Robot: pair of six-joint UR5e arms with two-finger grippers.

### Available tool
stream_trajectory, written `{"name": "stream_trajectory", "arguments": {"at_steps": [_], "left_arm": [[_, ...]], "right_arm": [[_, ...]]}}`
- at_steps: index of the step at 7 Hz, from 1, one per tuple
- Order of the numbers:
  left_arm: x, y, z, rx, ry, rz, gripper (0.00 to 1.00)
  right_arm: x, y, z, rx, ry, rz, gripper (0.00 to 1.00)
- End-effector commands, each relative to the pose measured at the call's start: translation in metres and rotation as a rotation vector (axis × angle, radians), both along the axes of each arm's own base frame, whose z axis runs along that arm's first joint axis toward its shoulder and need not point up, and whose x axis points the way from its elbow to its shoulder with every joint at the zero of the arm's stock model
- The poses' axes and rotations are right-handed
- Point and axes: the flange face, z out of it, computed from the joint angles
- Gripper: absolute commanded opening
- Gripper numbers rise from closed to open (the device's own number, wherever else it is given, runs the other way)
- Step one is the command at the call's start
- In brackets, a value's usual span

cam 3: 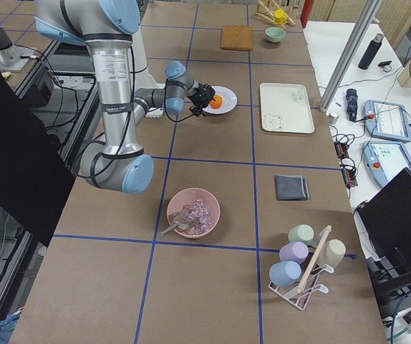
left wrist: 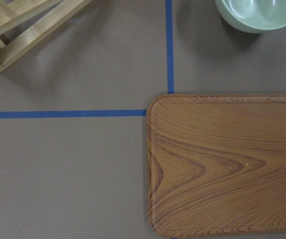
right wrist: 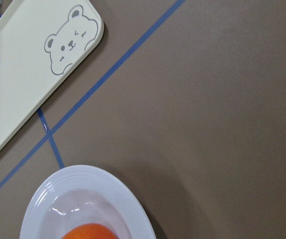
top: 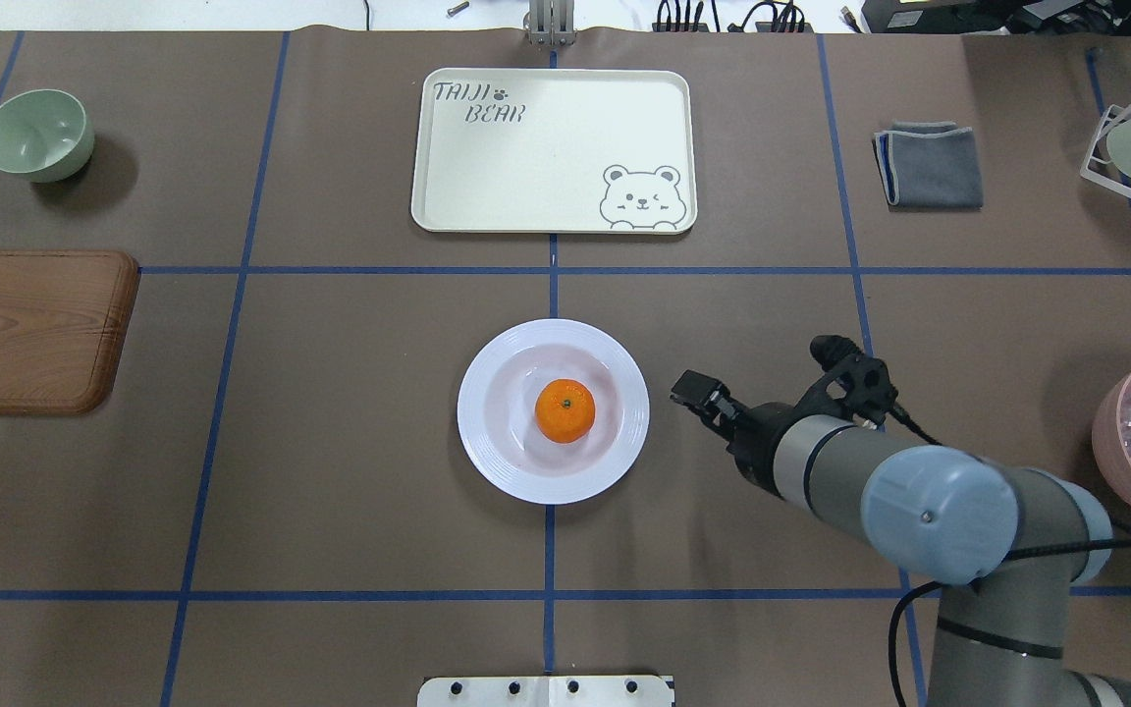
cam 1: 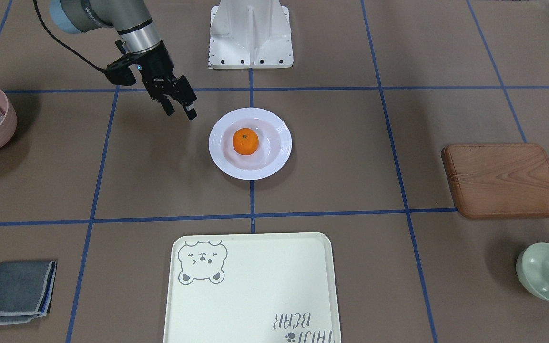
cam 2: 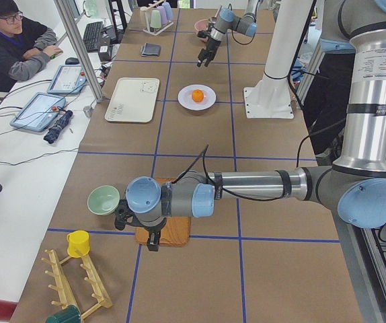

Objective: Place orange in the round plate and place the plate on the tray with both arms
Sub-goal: 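Withdraw the left arm to rest while the right gripper moves toward the plate rim, then grasp the rim of the white plate nearest the right gripper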

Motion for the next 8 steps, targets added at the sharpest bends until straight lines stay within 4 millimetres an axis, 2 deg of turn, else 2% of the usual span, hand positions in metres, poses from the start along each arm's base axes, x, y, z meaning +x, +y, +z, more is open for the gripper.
{"name": "stream_trajectory", "arguments": {"at_steps": [1, 2, 3, 6, 8], "left_arm": [[0.0, 0.005, 0.006, -0.012, 0.0, 0.0, 0.99], [0.0, 0.006, 0.008, -0.016, -0.002, 0.0, 0.99], [0.0, 0.006, 0.008, -0.016, -0.002, 0.0, 0.99], [0.0, 0.006, 0.008, -0.016, -0.002, 0.0, 0.99], [0.0, 0.006, 0.007, -0.015, -0.002, -0.001, 0.99]], "right_arm": [[-0.063, 0.013, -0.036, -0.068, -0.011, 0.062, 0.9], [-0.078, 0.017, -0.037, -0.067, 0.015, 0.053, 0.91], [-0.081, 0.023, -0.032, -0.068, 0.025, 0.044, 0.91], [-0.093, 0.023, -0.02, -0.055, 0.062, 0.048, 0.66], [-0.1, 0.018, -0.008, -0.057, 0.089, 0.053, 0.61]]}}
